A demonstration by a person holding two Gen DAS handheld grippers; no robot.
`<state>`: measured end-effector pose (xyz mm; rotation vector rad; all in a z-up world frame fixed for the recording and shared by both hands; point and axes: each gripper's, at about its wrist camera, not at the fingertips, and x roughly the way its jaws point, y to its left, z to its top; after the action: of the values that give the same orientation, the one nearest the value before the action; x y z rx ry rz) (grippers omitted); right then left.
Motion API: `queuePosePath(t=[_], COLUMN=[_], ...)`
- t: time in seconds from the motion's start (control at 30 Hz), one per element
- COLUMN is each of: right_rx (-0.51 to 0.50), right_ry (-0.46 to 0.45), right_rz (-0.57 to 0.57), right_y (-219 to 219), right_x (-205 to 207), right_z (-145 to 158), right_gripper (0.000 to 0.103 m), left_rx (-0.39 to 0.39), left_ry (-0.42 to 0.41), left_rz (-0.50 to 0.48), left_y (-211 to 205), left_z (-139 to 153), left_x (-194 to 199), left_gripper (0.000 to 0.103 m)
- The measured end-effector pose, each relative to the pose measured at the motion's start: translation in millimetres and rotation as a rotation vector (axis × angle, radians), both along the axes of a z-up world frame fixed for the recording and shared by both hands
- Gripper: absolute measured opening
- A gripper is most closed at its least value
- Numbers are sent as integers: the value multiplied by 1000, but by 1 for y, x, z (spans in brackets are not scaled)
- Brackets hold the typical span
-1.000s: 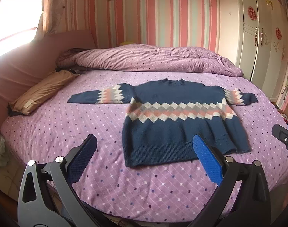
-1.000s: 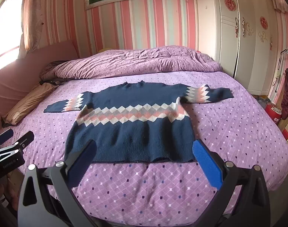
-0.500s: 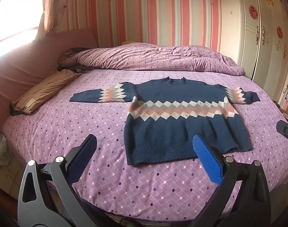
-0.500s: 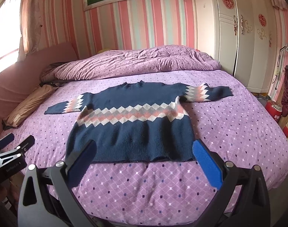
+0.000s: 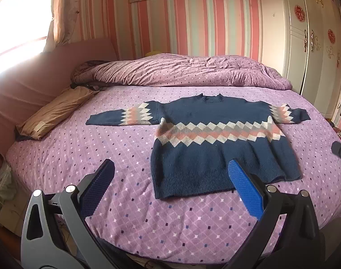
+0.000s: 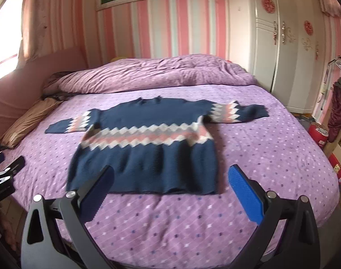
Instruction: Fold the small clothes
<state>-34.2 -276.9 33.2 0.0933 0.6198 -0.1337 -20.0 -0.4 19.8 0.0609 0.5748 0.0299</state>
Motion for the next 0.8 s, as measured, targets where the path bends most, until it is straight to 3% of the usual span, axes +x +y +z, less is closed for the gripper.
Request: queuePosePath(t=[0.3,0.8], right_rx=[-34,-56], right_ry=[-32,72], right_rz=[-103,-215], right_y=[-95,-294], right_x=[52,230], right_z=[10,-45], right_gripper=[101,101], left_rx=[4,43], left_ry=[-22,-24], left_rz=[-33,-53], left_y=[-34,-157], left_z=[1,-40], left_x=[59,204], left_gripper=[100,100])
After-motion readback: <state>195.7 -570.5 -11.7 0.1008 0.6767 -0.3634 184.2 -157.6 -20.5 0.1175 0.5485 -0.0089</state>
